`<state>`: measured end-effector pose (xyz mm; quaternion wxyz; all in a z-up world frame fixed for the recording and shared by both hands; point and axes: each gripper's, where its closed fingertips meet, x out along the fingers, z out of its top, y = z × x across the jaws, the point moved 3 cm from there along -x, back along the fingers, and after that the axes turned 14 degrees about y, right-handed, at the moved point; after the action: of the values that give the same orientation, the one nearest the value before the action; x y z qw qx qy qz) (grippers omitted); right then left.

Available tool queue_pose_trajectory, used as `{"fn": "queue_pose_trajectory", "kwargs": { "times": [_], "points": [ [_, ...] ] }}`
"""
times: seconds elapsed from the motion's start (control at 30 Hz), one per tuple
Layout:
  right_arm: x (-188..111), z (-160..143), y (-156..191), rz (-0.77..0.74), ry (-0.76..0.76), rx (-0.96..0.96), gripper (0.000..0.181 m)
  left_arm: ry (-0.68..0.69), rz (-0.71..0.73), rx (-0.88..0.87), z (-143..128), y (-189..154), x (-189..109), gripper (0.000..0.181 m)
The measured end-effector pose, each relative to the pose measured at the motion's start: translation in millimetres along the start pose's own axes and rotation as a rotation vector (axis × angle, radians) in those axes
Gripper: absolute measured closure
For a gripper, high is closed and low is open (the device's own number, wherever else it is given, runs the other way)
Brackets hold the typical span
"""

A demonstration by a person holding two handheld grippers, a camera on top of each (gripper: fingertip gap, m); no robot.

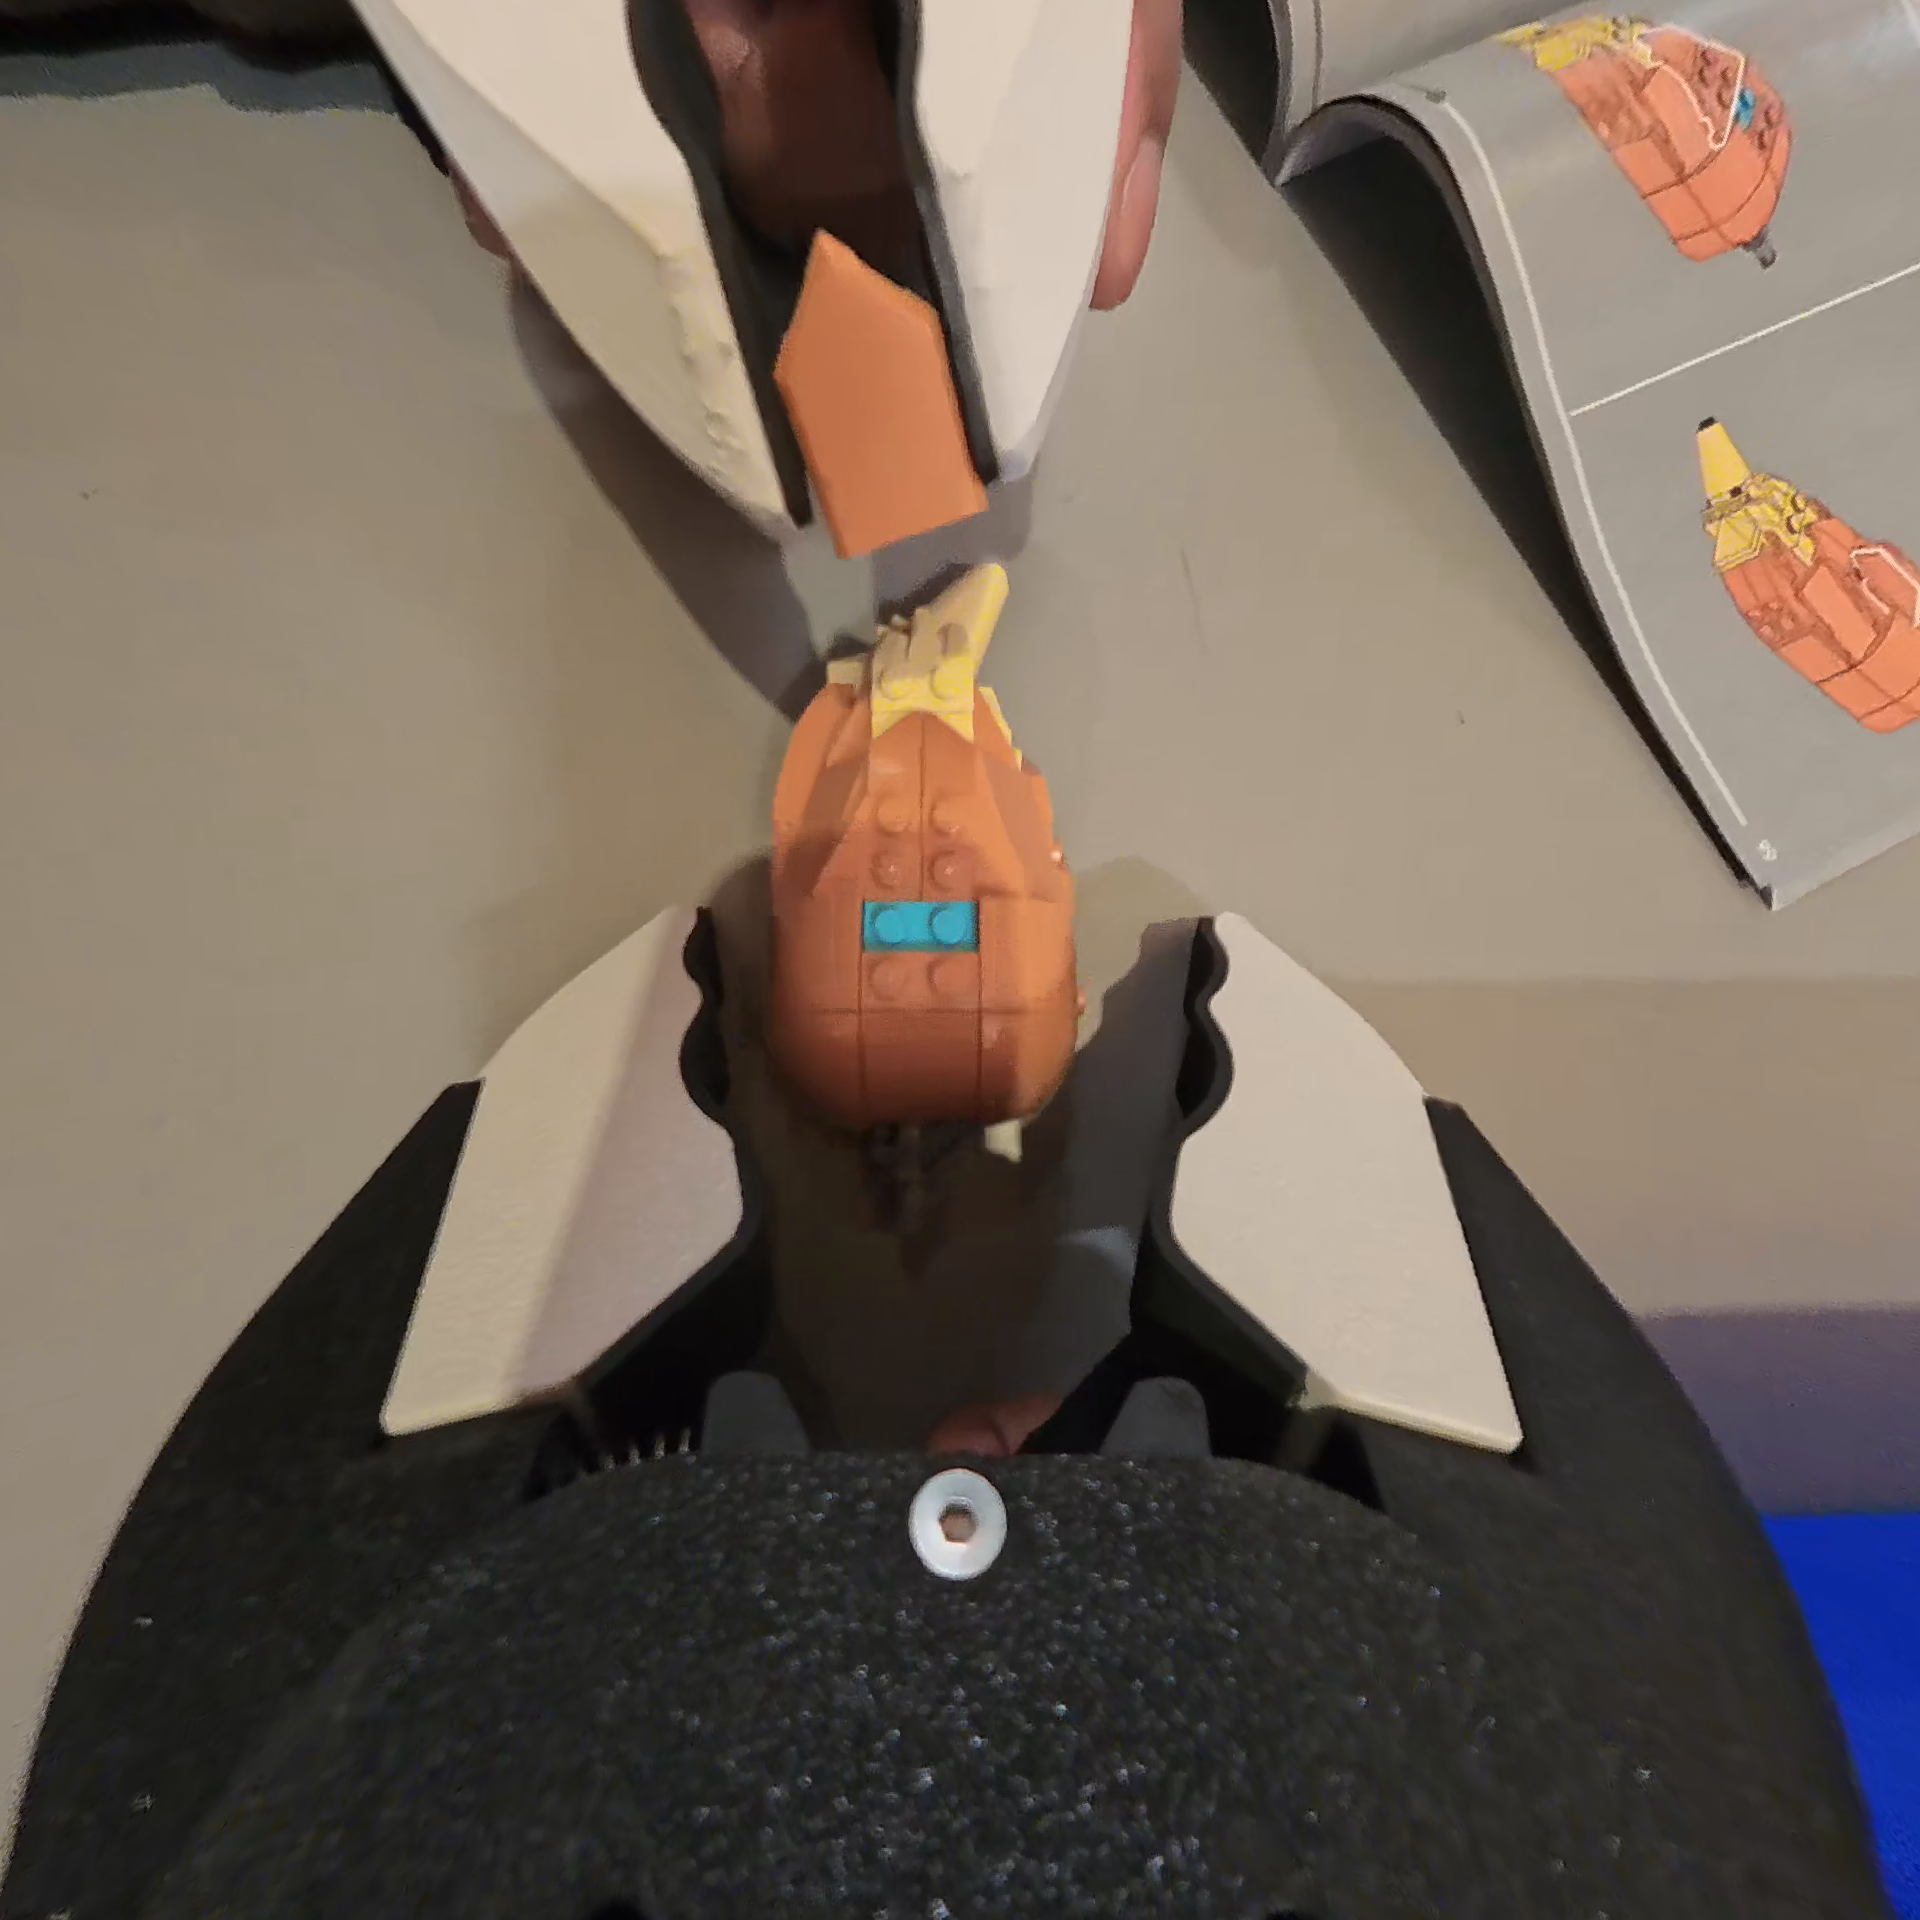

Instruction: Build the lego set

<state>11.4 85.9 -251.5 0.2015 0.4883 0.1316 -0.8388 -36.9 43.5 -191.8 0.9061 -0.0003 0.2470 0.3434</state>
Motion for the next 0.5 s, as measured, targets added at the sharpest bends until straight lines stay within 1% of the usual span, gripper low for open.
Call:
{"fn": "queue_pose_trajectory", "kwargs": {
  "times": [0.1,0.37,0.5],
  "points": [
    [1.3,1.0,0.1,0.019,0.003,-0.011,0.092,-0.018,-0.005,-0.023,1.2,2.2,-2.2,0.164],
    [-0.4,-0.7,0.6,0.025,-0.007,-0.009,0.093,-0.030,-0.018,-0.063,1.8,6.0,-3.5,0.164],
    [-5.3,1.2,-0.2,0.021,-0.051,-0.022,0.094,-0.049,-0.013,-0.061,2.8,6.1,-5.9,0.164]
  ]
}}
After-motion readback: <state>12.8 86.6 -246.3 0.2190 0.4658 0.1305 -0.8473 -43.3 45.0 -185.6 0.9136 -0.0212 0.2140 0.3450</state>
